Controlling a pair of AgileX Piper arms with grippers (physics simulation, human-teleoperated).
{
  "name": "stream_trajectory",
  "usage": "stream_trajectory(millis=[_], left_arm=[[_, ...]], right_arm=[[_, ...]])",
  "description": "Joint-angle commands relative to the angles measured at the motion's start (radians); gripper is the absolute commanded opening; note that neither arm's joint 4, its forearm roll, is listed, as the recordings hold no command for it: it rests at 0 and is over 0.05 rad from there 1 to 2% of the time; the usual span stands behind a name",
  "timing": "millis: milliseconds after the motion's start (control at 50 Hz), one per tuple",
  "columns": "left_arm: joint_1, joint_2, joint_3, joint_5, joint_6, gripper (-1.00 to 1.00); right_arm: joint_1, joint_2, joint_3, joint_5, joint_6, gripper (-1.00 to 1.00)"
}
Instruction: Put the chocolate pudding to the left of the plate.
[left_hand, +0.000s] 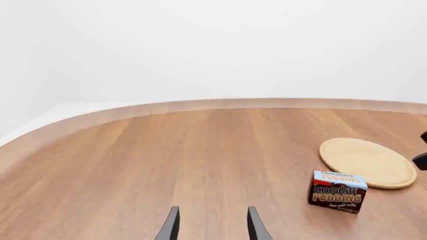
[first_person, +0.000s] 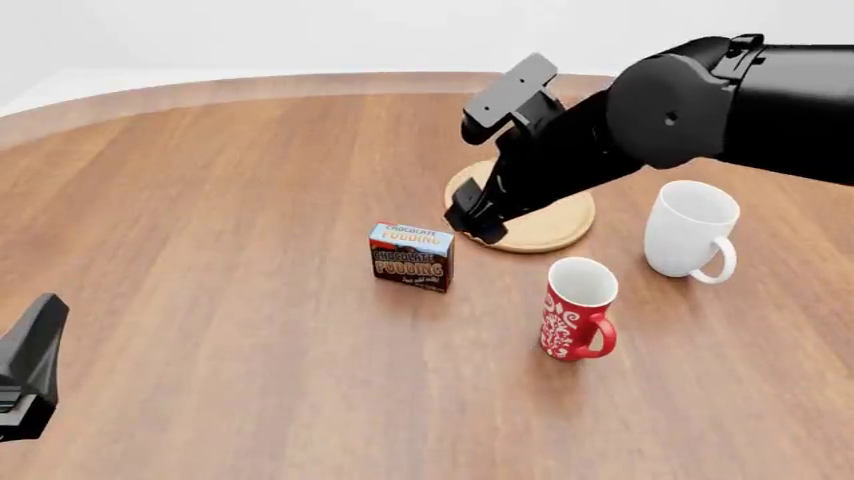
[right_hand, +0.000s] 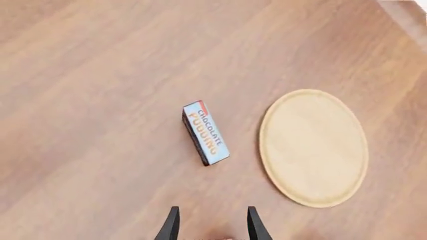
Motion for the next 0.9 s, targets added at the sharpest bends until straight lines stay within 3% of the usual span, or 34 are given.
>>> stream_trajectory(millis=[20, 900], left_arm=[[0.0, 0.0, 0.0, 0.0, 0.0, 1.0], [0.0, 0.0, 0.0, 0.0, 0.0, 1.0]], right_arm=[[0.038, 0.043, -0.001, 0.016, -0.002, 1.0], [-0.03, 0.272, -0.225, 0.072, -0.034, 1.0]])
